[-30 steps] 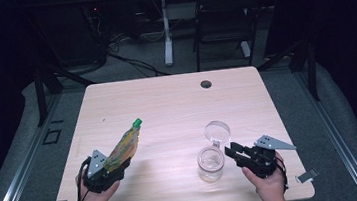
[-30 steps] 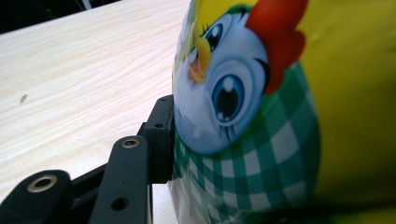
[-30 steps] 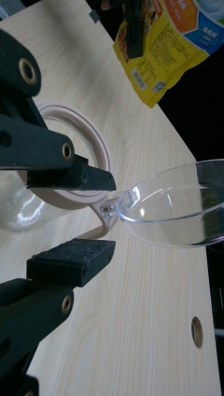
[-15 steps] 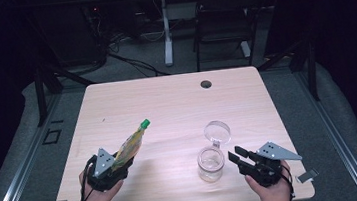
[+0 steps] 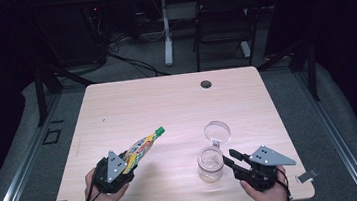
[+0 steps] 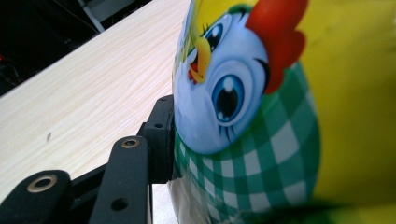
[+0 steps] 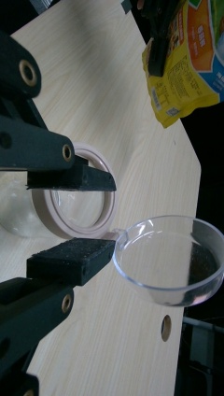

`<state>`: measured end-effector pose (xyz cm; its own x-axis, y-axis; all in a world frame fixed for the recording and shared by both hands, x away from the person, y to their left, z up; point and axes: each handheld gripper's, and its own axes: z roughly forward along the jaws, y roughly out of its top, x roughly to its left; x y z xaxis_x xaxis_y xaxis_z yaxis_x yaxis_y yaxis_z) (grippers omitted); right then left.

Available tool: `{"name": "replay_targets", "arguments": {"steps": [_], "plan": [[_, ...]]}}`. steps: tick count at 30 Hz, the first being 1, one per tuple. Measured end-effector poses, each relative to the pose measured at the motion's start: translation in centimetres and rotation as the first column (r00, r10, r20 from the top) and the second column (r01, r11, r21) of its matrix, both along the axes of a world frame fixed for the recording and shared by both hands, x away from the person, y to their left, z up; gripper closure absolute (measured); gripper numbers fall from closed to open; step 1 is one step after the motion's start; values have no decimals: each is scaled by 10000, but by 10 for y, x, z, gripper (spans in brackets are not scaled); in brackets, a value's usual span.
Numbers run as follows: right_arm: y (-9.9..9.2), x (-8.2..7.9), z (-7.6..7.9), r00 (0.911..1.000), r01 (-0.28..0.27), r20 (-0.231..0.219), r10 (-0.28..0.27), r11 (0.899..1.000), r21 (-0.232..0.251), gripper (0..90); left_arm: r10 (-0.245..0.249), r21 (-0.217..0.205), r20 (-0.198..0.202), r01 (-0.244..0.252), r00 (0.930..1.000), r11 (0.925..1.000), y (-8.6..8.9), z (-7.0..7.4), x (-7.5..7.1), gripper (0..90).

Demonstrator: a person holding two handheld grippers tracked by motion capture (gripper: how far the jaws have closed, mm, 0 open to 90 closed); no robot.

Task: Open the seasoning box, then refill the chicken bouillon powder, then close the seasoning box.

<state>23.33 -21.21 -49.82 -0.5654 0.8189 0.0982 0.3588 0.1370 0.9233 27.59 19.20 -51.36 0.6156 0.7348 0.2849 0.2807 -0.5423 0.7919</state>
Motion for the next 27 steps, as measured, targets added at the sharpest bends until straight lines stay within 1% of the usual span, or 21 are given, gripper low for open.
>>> {"name": "replay_targets", "arguments": {"steps": [1, 2, 4, 6, 7, 8, 10, 11, 14, 15, 16, 17, 19, 21, 22, 27], "plan": [[1, -2, -1, 10000, -55, 47, 55, 10000, 26, 656, -46, 47, 19, 46, 10000, 10000, -2, 0, -1, 559], [2, -4, -1, 9999, -103, 37, 103, 9999, -59, 657, -93, 86, 61, 92, 9999, 9999, -3, 0, -1, 559], [4, -6, -2, 9998, -165, 130, 169, 9994, -304, 657, -167, 359, 132, 162, 9998, 9992, -5, 1, -3, 559], [6, -7, -2, 9995, -195, 237, 206, 9988, -441, 659, -222, 544, 195, 211, 9996, 9983, -8, 1, -4, 559], [6, -7, -2, 9994, -217, 247, 228, 9989, -410, 661, -279, 698, 275, 259, 9992, 9972, -9, 1, -4, 559], [7, -6, -1, 9993, -273, 225, 282, 9989, -391, 664, -291, 716, 246, 272, 9993, 9971, -10, 0, -5, 559], [7, -6, -2, 9992, -322, 236, 330, 9989, -335, 670, -320, 863, 365, 288, 9988, 9959, -13, 0, -6, 559], [7, -5, -3, 9991, -331, 251, 339, 9989, -323, 670, -392, 957, 358, 357, 9986, 9948, -13, 0, -6, 559], [7, -5, -3, 9991, -410, 78, 412, 9987, -294, 670, -384, 978, 410, 342, 9984, 9946, -14, -1, -7, 559], [6, -4, -3, 9991, -422, 66, 424, 9986, -318, 669, -414, 1093, 410, 367, 9983, 9933, -15, -1, -7, 559], [7, -4, -4, 9991, -412, 38, 413, 9986, -324, 668, -416, 1086, 439, 366, 9982, 9934, -15, -2, -7, 559], [7, -4, -5, 9990, -436, 26, 437, 9983, -379, 667, -476, 1152, 385, 429, 9981, 9924, -16, -1, -7, 559], [8, -4, -6, 9988, -474, 69, 477, 9979, -448, 665, -494, 1269, 428, 436, 9979, 9910, -17, -2, -8, 559], [9, -3, -6, 9985, -513, 155, 522, 9973, -523, 664, -509, 1291, 483, 443, 9975, 9906, -19, -3, -8, 559], [10, -4, -6, 9981, -538, 269, 557, 9964, -653, 663, -538, 1342, 463, 472, 9975, 9898, -19, -3, -8, 559], [15, -6, -7, 9964, -592, 545, 652, 9927, -1049, 651, -668, 1523, 475, 589, 9966, 9866, -23, -5, -8, 559]]}}
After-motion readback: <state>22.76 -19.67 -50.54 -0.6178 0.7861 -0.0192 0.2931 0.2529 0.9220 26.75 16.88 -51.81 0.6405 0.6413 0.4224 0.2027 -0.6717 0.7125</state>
